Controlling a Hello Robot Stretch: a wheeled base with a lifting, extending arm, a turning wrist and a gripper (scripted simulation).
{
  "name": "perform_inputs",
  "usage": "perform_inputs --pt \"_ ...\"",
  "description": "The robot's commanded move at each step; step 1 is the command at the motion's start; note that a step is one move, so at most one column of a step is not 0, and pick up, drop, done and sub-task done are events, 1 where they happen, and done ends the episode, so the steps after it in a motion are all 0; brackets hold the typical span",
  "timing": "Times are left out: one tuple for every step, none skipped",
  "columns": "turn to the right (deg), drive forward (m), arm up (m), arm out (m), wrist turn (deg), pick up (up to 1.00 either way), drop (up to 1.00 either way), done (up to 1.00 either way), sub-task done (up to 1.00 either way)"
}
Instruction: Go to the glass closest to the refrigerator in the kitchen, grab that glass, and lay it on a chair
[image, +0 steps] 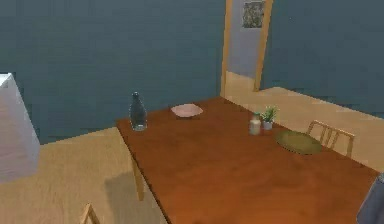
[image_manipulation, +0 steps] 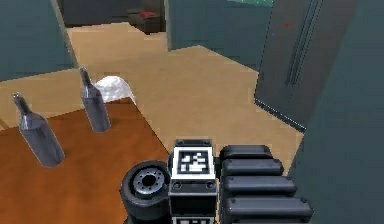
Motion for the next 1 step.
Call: perform_inputs --pt "-33.0 0.0 0.0 0.0 0.0 0.0 0.0 0.0 0.0"
